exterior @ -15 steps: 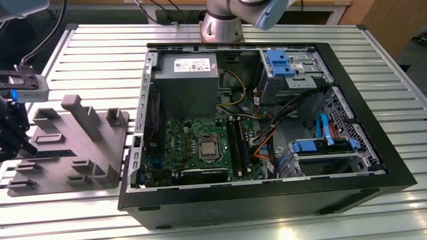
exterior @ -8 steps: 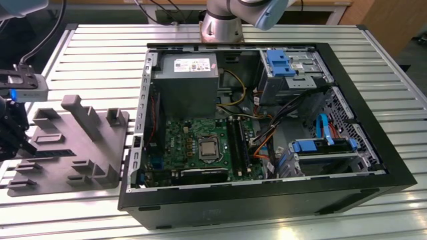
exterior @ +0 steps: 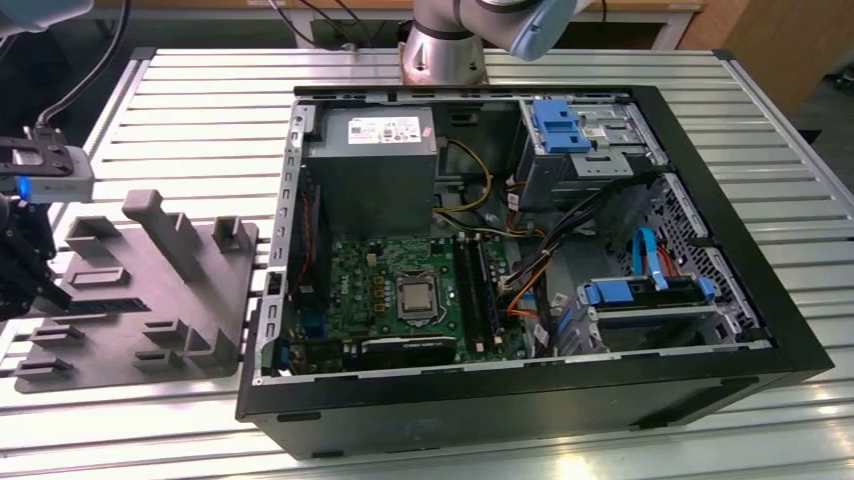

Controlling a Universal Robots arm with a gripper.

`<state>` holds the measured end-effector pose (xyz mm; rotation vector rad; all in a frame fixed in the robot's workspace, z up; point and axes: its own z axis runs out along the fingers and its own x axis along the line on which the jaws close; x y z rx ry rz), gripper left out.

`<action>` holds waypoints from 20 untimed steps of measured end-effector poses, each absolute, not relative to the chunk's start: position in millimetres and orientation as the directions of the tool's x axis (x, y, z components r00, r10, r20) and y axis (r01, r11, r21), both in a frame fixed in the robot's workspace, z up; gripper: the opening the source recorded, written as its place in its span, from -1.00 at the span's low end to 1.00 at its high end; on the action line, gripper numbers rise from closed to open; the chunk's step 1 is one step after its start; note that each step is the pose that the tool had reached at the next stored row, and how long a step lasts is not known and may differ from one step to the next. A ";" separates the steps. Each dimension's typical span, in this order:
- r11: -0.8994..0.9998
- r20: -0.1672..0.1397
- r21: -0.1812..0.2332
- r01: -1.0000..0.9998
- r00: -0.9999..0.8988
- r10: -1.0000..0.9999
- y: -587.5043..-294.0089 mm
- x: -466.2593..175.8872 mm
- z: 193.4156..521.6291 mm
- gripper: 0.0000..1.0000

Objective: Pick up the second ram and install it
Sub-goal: 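Pick up the second ram and move it above second insertion slot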

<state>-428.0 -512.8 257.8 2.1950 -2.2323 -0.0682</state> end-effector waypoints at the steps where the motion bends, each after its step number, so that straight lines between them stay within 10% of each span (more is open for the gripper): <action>1: 0.016 -0.023 0.038 -0.999 -0.017 -1.000 -512.8 -428.1 258.0 -0.76; 20: 0.016 -0.023 0.038 -0.999 -0.017 -1.000 -512.8 -429.0 263.3 -0.76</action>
